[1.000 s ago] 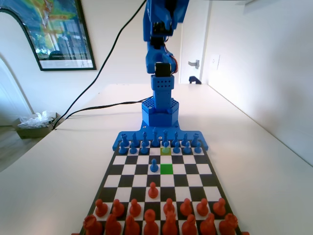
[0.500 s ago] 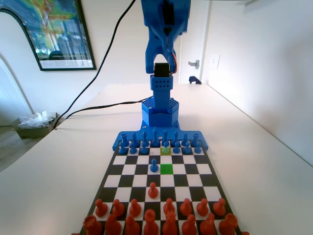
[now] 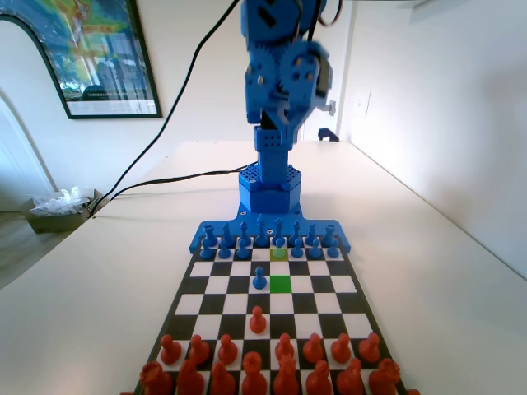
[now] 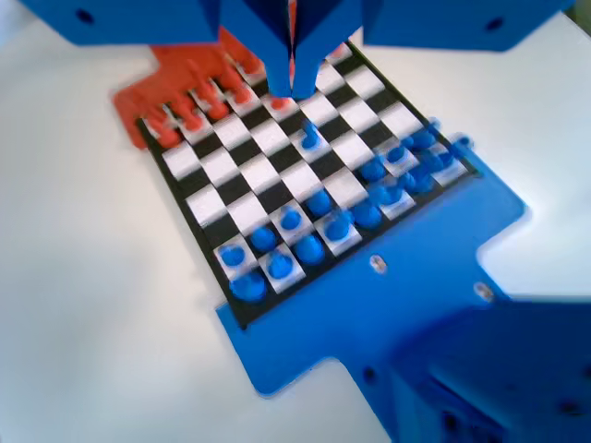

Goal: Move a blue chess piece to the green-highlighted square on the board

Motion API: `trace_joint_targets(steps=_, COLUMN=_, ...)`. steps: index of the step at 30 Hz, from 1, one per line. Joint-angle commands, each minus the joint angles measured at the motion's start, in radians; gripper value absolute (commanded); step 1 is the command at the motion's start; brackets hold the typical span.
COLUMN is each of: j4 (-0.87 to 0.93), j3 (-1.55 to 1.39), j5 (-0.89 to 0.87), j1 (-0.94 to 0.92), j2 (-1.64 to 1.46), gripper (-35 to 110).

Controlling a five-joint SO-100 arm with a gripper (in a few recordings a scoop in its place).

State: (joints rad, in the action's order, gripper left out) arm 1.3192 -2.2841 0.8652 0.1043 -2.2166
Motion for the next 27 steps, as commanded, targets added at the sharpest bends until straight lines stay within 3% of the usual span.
trace_joint_targets(steps=1, j4=-0.104, j3=-0.046, j5=-0.043, j1=-0.003, j2=0.021, gripper=4)
trace_joint_targets(steps=7, j4=-0.238, j3=-0.115, j5=-0.129, j1=-0.005, j2=0.087, gripper=5)
trace_joint_targets(steps=27, j4=-0.431, j3=-0.239, j5=-0.272, j1=-0.029, j2=0.242, gripper=5)
